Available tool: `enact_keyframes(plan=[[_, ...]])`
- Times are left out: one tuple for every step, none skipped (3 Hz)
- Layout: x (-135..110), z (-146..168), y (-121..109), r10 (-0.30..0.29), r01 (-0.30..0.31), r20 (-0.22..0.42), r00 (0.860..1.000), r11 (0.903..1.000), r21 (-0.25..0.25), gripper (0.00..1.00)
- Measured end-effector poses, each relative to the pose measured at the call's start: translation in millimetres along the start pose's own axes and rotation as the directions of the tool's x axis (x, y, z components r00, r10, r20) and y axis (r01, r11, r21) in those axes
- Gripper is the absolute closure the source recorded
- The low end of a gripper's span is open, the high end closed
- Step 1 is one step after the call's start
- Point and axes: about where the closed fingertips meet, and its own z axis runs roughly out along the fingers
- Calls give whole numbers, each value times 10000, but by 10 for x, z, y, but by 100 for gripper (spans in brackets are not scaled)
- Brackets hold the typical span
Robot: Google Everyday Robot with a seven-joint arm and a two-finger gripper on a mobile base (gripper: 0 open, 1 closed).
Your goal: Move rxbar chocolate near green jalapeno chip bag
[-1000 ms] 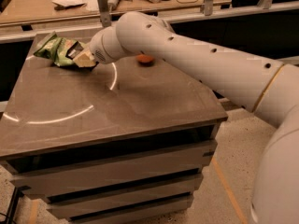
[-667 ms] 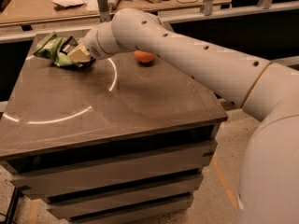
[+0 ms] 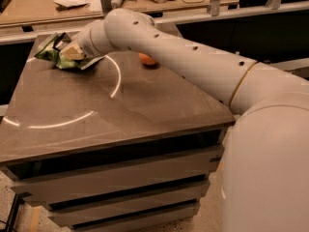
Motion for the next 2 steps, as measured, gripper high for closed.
enact_keyframes(plan=[[-70, 157, -55, -216, 212, 334, 9992, 9997, 138, 38], [-107, 223, -69, -278, 269, 606, 9978, 9995, 154, 14]])
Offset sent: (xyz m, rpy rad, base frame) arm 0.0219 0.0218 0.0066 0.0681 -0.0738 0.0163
